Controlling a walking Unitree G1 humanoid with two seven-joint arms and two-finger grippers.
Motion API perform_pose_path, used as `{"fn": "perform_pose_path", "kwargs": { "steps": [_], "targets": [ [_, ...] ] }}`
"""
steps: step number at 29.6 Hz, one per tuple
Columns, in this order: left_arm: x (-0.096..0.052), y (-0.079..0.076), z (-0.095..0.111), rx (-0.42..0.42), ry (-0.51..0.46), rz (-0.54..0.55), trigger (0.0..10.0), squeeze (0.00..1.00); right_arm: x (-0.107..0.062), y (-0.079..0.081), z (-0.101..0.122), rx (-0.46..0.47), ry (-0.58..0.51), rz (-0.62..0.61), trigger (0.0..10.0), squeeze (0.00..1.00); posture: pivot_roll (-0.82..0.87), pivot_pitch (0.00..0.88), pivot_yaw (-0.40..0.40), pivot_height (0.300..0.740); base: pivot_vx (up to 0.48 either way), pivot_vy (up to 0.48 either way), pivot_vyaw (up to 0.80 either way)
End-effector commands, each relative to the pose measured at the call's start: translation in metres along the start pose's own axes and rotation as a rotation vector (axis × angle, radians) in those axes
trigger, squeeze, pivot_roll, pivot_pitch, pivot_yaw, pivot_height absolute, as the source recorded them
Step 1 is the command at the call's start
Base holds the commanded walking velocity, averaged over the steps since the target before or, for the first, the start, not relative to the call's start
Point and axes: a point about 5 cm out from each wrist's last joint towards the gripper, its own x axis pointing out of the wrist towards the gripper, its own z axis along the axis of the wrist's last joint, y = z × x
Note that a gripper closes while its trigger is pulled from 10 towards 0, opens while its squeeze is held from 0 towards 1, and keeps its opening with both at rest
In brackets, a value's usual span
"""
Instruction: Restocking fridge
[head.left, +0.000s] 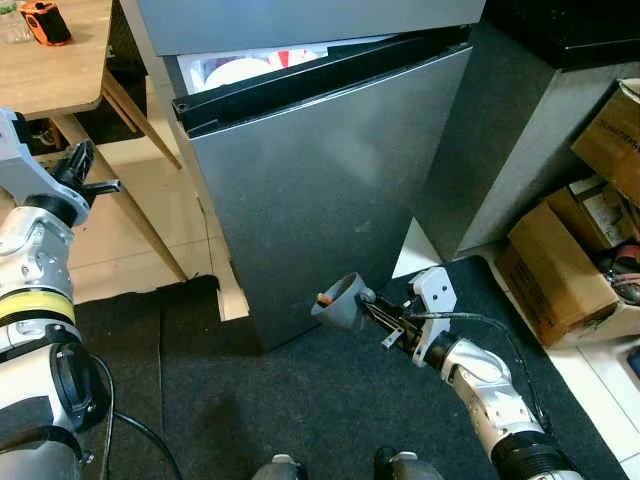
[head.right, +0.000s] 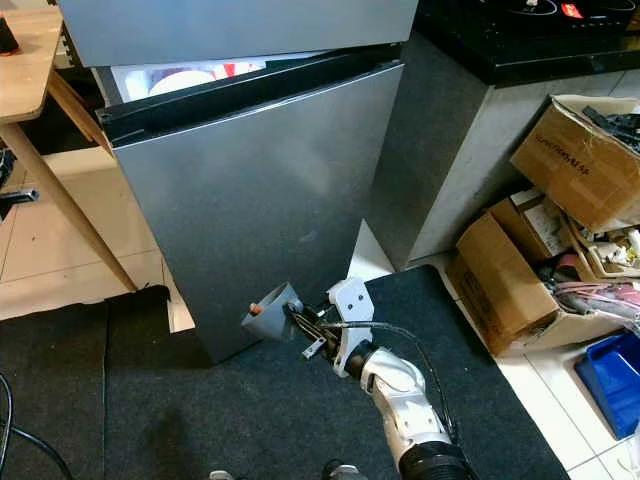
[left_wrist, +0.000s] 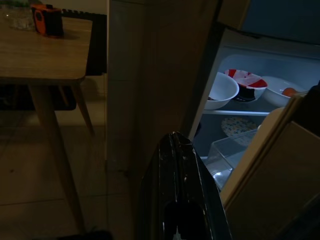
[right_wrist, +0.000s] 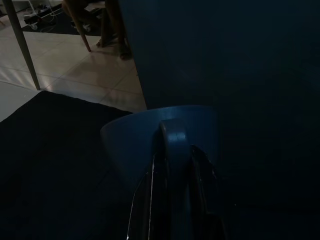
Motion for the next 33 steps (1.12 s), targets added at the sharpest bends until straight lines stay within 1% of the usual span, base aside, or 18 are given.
{"fn": "perform_pose_path", "kwargs": {
  "steps": [1, 7, 10, 21, 25, 27, 30, 32, 33],
  "targets": [
    [-0.0019, -0.0033, -0.0125, -0.002, 0.026, -0.004, 10.0, 0.0, 0.0004, 0.0005, -0.002, 0.022, -0.002, 0.002, 10.0, 0.0, -0.06, 0.124, 0.001, 0.74, 0.0, 0.0, 0.0],
    [-0.0031, -0.0027, -0.0122, 0.004, 0.011, -0.004, 10.0, 0.0, 0.0015, 0.0007, -0.0017, 0.025, -0.006, 0.002, 10.0, 0.0, -0.06, 0.124, 0.001, 0.74, 0.422, 0.0, 0.0],
    [-0.0037, -0.0013, -0.0127, -0.024, -0.005, 0.019, 10.0, 0.0, 0.0004, 0.0009, -0.0024, 0.022, -0.007, 0.003, 10.0, 0.0, -0.07, 0.126, -0.001, 0.74, 0.429, 0.0, 0.0],
    [-0.0019, -0.004, -0.0114, -0.011, -0.008, 0.005, 10.0, 0.0, 0.0001, 0.0012, -0.0024, 0.021, -0.014, 0.003, 10.0, 0.0, -0.07, 0.126, 0.003, 0.74, 0.0, 0.0, 0.0],
    [-0.0016, -0.0052, -0.0098, -0.014, -0.026, -0.006, 10.0, 0.0, -0.0004, 0.0013, -0.0024, 0.02, -0.016, 0.003, 10.0, 0.0, -0.07, 0.125, 0.003, 0.74, 0.0, 0.0, 0.0],
    [-0.0016, -0.0062, -0.0072, 0.005, -0.046, -0.021, 10.0, 0.0, -0.0006, 0.0012, -0.0022, 0.02, -0.018, 0.002, 10.0, 0.0, -0.07, 0.125, 0.004, 0.74, 0.0, 0.0, 0.0],
    [-0.0017, -0.0059, -0.0079, 0.034, -0.03, -0.015, 10.0, 0.0, -0.0006, 0.0013, -0.0022, 0.02, -0.018, 0.003, 10.0, 0.0, -0.07, 0.125, 0.004, 0.74, 0.48, 0.0, 0.0],
    [-0.0016, -0.0058, -0.0084, 0.034, -0.027, -0.013, 10.0, 0.0, -0.0006, 0.0012, -0.0022, 0.019, -0.018, 0.003, 10.0, 0.0, -0.07, 0.125, 0.004, 0.74, 0.48, 0.0, 0.0],
    [-0.0016, -0.0058, -0.0084, 0.017, -0.033, -0.01, 10.0, 0.0, -0.0005, 0.0012, -0.002, 0.019, -0.019, 0.003, 10.0, 0.0, -0.07, 0.124, 0.004, 0.74, 0.48, 0.0, 0.0]
  ]
}}
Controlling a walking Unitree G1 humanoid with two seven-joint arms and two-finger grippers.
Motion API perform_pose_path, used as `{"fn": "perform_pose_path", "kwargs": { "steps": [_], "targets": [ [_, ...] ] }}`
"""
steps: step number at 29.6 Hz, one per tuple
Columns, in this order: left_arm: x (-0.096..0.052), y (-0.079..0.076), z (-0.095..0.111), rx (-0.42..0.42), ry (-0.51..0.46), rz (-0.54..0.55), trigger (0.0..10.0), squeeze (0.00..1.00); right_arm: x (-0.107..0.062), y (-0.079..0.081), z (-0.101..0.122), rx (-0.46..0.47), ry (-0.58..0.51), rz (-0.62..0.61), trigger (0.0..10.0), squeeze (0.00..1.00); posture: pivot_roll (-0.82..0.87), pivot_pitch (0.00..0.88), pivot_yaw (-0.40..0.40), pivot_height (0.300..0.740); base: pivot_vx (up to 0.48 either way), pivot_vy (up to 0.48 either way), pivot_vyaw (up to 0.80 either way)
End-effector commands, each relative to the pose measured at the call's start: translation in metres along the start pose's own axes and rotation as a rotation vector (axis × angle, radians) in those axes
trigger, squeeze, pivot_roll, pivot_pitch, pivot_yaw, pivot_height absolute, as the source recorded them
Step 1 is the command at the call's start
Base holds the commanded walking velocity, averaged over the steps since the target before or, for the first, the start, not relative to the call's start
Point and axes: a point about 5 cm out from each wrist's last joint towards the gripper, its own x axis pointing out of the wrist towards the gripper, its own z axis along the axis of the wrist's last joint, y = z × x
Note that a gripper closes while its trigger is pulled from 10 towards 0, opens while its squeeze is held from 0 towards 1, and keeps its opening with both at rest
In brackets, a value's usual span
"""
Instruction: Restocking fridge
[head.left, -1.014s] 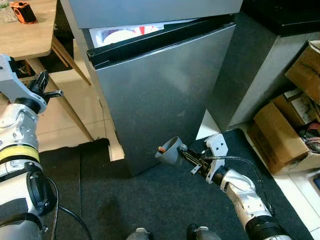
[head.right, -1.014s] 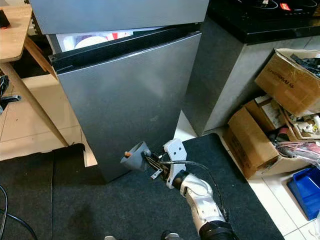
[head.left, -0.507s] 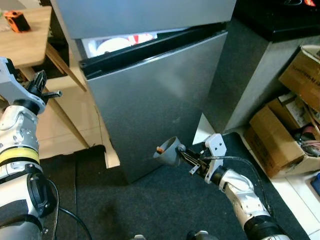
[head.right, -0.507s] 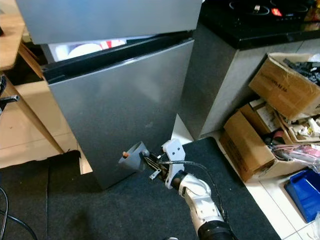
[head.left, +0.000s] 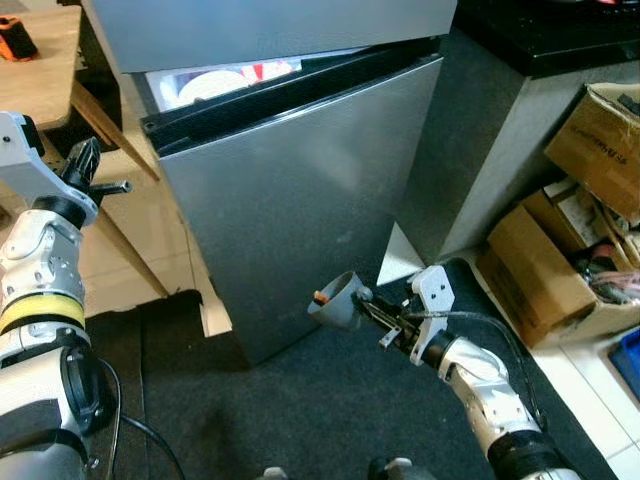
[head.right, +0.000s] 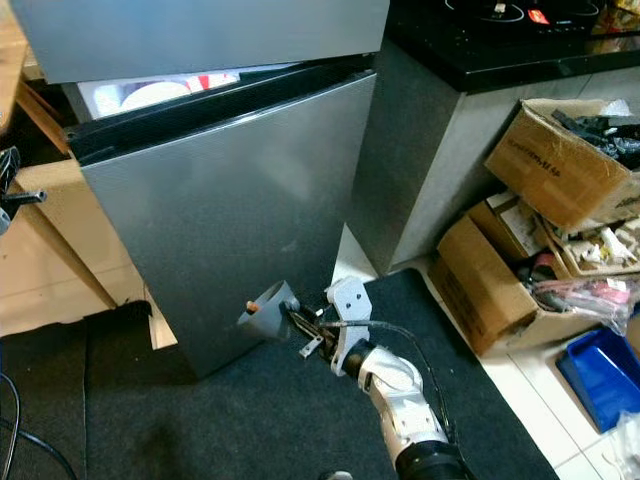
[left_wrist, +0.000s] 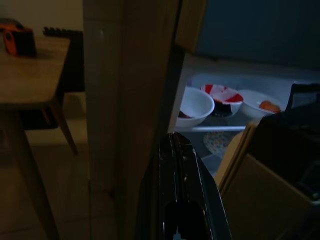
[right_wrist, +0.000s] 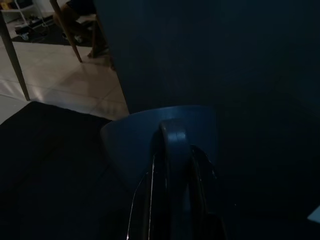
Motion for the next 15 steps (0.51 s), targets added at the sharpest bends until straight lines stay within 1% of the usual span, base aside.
{"fn": "perform_pose_path", "kwargs": {
  "steps": [1, 3, 15],
  "targets": [
    [-0.0012, -0.0018, -0.0062, -0.016, 0.007, 0.002, 10.0, 0.0, -0.0031, -0.0011, -0.003, 0.012, -0.003, -0.008, 10.0, 0.0, -0.07, 0.124, 0.004, 0.74, 0.48, 0.0, 0.0],
    [-0.0009, -0.002, -0.0069, -0.03, 0.012, 0.005, 10.0, 0.0, -0.0029, -0.0012, -0.0029, 0.011, -0.003, -0.008, 10.0, 0.0, -0.07, 0.125, 0.005, 0.74, 0.262, 0.0, 0.0],
    [-0.0005, -0.0017, -0.0064, -0.028, 0.009, 0.009, 10.0, 0.0, -0.0033, 0.0006, -0.0041, 0.01, -0.001, -0.002, 10.0, 0.0, -0.07, 0.127, 0.006, 0.74, 0.0, 0.0, 0.0]
  ]
}}
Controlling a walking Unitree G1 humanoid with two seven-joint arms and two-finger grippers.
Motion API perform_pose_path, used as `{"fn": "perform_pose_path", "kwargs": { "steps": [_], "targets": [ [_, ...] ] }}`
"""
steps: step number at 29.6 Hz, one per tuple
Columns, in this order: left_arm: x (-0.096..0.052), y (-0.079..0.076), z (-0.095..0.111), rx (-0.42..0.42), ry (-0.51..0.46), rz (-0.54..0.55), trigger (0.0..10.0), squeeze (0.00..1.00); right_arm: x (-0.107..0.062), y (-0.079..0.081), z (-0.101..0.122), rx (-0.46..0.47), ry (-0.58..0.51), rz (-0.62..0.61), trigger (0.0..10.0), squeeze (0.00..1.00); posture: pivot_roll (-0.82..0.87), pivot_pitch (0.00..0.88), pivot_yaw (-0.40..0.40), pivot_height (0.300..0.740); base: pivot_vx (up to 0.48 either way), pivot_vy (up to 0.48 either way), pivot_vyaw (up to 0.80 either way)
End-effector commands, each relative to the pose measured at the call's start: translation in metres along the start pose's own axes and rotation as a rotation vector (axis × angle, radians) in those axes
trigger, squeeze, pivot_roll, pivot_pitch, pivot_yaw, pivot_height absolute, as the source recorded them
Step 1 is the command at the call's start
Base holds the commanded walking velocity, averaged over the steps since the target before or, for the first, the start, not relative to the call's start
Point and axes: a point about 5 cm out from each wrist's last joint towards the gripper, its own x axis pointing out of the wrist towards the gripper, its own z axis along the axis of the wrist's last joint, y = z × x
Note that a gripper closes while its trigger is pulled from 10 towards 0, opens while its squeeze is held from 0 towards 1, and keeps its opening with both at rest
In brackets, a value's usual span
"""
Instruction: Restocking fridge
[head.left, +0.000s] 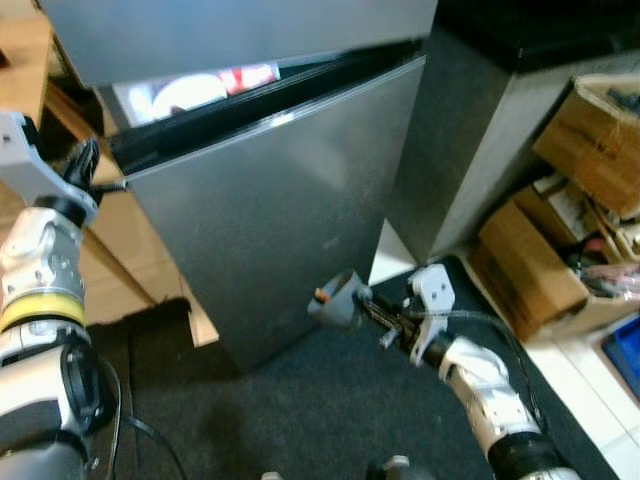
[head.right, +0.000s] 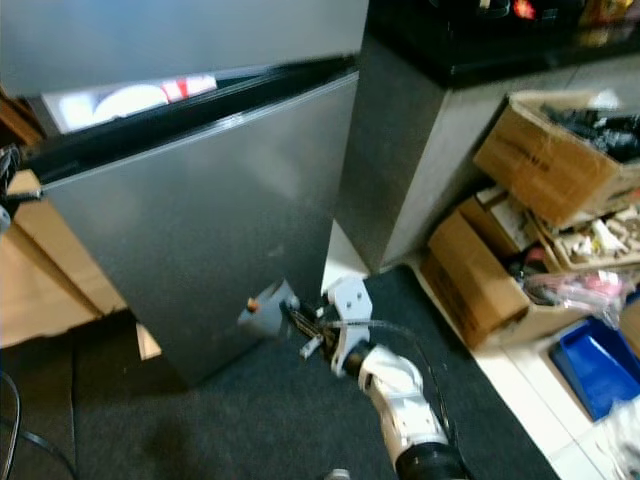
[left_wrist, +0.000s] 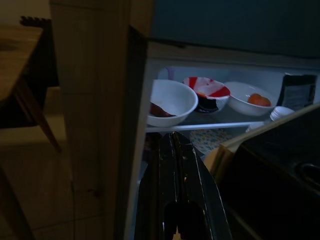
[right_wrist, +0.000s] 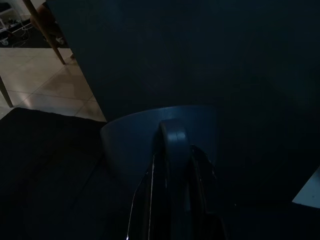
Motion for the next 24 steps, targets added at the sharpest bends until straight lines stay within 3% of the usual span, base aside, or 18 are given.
{"fn": "perform_pose_path", "kwargs": {
  "steps": [1, 11, 14, 17, 24],
  "targets": [
    [-0.001, -0.001, -0.007, -0.022, 0.012, 0.008, 10.0, 0.0, -0.003, 0.002, -0.005, 0.009, 0.006, 0.006, 10.0, 0.0, -0.07, 0.128, 0.006, 0.74, 0.0, 0.0, 0.0],
    [-0.003, 0.0, -0.006, -0.012, -0.003, 0.003, 10.0, 0.0, -0.004, 0.004, -0.006, 0.009, 0.011, 0.012, 10.0, 0.0, -0.07, 0.131, 0.005, 0.74, 0.0, 0.0, 0.0],
    [-0.004, 0.003, -0.006, 0.01, 0.001, 0.023, 10.0, 0.0, -0.005, 0.004, -0.007, 0.01, 0.012, 0.013, 10.0, 0.0, -0.07, 0.138, 0.005, 0.74, 0.0, -0.469, 0.0],
    [-0.005, 0.009, -0.004, -0.025, -0.012, 0.063, 10.0, 0.0, -0.006, 0.005, -0.008, 0.012, 0.014, 0.013, 10.0, 0.0, -0.07, 0.145, 0.005, 0.74, 0.0, -0.44, 0.0],
    [-0.007, 0.014, -0.003, -0.019, -0.005, 0.081, 10.0, 0.0, -0.009, 0.007, -0.011, 0.015, 0.023, 0.013, 10.0, 0.0, -0.08, 0.157, 0.004, 0.74, 0.0, 0.0, 0.0]
  ]
}}
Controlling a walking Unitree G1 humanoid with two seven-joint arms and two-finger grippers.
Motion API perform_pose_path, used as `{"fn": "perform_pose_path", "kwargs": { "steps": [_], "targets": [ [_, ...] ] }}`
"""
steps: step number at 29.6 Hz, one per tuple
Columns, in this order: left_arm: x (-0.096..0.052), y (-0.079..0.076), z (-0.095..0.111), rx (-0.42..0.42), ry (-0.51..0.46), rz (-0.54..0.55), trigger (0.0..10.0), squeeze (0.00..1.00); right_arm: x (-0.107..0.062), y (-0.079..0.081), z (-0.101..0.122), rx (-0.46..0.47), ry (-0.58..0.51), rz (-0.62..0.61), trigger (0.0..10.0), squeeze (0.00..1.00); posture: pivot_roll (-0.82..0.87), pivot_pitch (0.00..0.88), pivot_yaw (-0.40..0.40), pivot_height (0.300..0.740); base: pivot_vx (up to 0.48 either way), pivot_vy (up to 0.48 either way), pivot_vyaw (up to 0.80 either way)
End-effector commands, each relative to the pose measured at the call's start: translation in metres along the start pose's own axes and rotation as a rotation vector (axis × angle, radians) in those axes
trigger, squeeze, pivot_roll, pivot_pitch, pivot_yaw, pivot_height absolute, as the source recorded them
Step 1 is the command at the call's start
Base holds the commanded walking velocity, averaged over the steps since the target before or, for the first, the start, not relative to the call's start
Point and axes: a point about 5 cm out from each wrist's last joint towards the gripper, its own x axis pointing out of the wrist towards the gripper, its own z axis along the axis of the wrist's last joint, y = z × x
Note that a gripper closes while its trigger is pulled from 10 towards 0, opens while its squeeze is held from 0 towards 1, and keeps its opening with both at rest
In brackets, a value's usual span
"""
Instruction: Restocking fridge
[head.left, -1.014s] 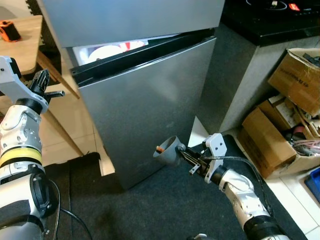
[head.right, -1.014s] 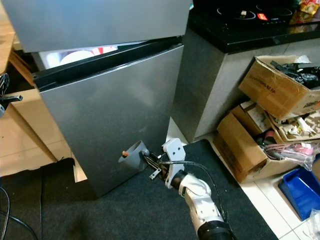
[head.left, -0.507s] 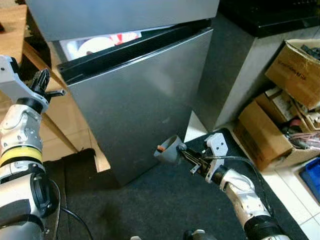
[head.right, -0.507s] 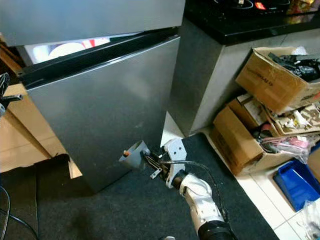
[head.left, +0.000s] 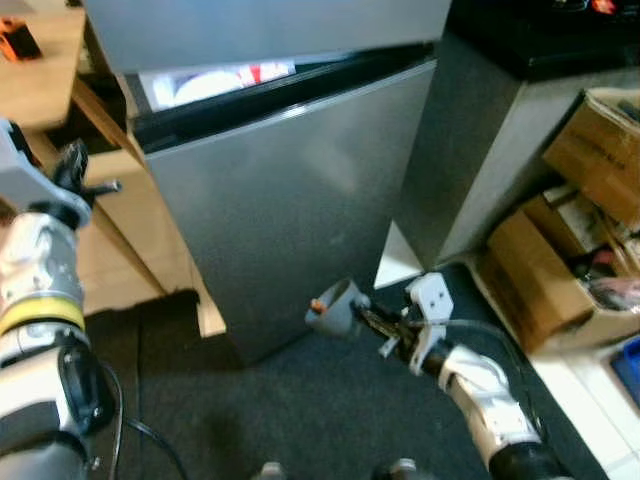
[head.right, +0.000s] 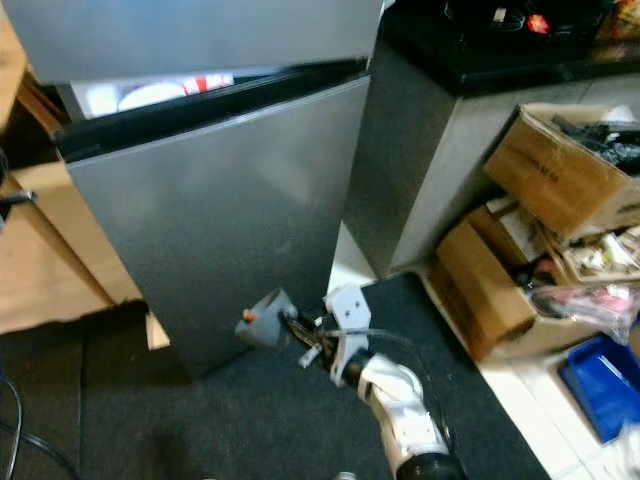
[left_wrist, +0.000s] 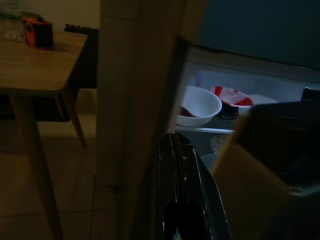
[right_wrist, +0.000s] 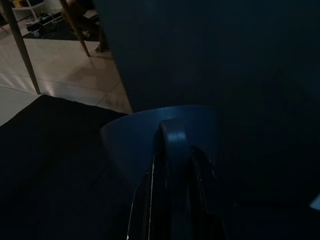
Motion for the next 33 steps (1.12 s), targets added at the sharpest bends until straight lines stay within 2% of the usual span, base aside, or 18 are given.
{"fn": "perform_pose_path", "kwargs": {
  "steps": [1, 5, 15, 22, 30, 33],
  "targets": [
    [-0.003, 0.008, 0.002, 0.014, 0.003, 0.02, 10.0, 0.0, -0.003, 0.0, -0.001, -0.001, -0.001, -0.004, 10.0, 0.0, -0.08, 0.157, 0.004, 0.74, 0.0, 0.0, 0.0],
    [-0.004, 0.015, 0.008, 0.008, -0.012, 0.05, 10.0, 0.0, -0.004, 0.0, -0.001, 0.0, -0.001, -0.007, 10.0, 0.0, -0.08, 0.164, 0.005, 0.74, 0.0, 0.0, 0.0],
    [-0.005, 0.021, 0.012, 0.017, -0.014, 0.081, 10.0, 0.0, -0.005, 0.001, -0.002, 0.0, 0.004, -0.009, 10.0, 0.0, -0.08, 0.166, 0.005, 0.74, 0.0, 0.0, 0.0],
    [-0.011, 0.039, 0.026, -0.011, -0.084, 0.206, 10.0, 0.0, -0.008, 0.002, -0.003, 0.001, 0.008, -0.011, 10.0, 0.0, -0.09, 0.175, 0.002, 0.74, 0.0, 0.0, 0.0],
    [-0.011, 0.042, 0.024, -0.048, -0.062, 0.239, 10.0, 0.0, -0.011, 0.003, -0.004, 0.001, 0.013, -0.01, 10.0, 0.0, -0.1, 0.203, -0.008, 0.74, 0.0, 0.0, 0.0],
    [-0.001, 0.027, 0.011, -0.09, 0.035, 0.203, 10.0, 0.0, -0.026, 0.009, -0.009, 0.007, 0.044, -0.006, 10.0, 0.0, -0.13, 0.262, -0.021, 0.74, 0.0, 0.0, 0.0]
  ]
}}
